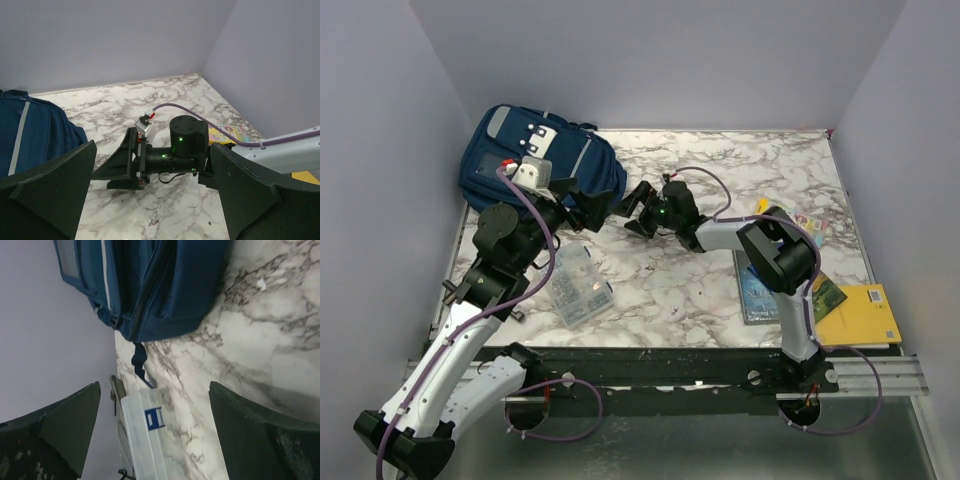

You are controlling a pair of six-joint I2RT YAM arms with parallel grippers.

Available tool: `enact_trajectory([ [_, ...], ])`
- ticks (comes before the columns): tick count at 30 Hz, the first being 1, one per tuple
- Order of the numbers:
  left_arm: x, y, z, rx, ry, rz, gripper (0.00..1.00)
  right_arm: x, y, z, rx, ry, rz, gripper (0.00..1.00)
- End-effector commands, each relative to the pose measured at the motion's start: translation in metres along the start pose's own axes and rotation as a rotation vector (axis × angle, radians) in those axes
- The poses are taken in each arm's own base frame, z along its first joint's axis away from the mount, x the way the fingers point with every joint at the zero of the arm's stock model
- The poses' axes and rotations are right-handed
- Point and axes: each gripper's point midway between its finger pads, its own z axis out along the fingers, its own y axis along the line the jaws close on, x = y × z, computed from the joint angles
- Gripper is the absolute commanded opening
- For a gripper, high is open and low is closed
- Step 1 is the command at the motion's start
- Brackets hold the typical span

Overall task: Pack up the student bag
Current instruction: Move the student bag to the center of the board.

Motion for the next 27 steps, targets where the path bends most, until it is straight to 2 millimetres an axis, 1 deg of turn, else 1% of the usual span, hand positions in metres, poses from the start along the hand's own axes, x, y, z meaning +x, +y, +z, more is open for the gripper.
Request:
enact_trajectory([
  [1,-0.01,-0.014,-0.003,0.047,-0.007,-0.005,0.99,-0.025,-0.012,0.029,0.007,-0.101,0.036,0.91],
  [6,-0.012,-0.012,-0.005,0.036,-0.012,0.006,0.99,-0.032,-0.032,0.06,0.055,-0.108,0.043,0.87],
  [7,-0.012,-0.013,-0.005,0.035,-0.013,0.009,0.99,-0.035,-0.032,0.065,0.052,-0.111,0.041,0.86],
  [8,-0.012,-0.013,-0.005,0.036,-0.014,0.012,0.99,-0.036,-0.037,0.069,0.064,-0.115,0.043,0.86],
  [14,-0.011,-0.013,-0.004,0.032,-0.004,0.021,0.99,-0.051,-0.048,0.086,0.115,-0.172,0.043,0.85],
  [15,-0.011,-0.013,-0.004,0.031,-0.004,0.022,0.99,-0.051,-0.052,0.088,0.13,-0.174,0.046,0.85],
  [19,-0.008,-0.011,-0.002,0.02,0.005,0.024,0.99,-0.057,-0.057,0.099,0.145,-0.187,0.057,0.83],
  [20,-0.008,-0.011,-0.002,0.022,0.008,0.022,0.99,-0.057,-0.057,0.102,0.142,-0.187,0.068,0.8],
  [23,-0.007,-0.01,-0.002,0.017,0.009,0.021,0.99,-0.056,-0.055,0.108,0.108,-0.177,0.102,0.67],
  [24,-0.006,-0.008,-0.001,0.009,0.011,0.023,0.99,-0.057,-0.054,0.109,0.102,-0.181,0.112,0.61],
  [26,-0.005,-0.007,0.0,0.001,0.015,0.023,0.99,-0.063,-0.049,0.107,0.084,-0.208,0.123,0.45],
  [27,-0.005,-0.007,0.0,0.002,0.015,0.021,0.99,-0.066,-0.047,0.104,0.076,-0.223,0.132,0.4],
])
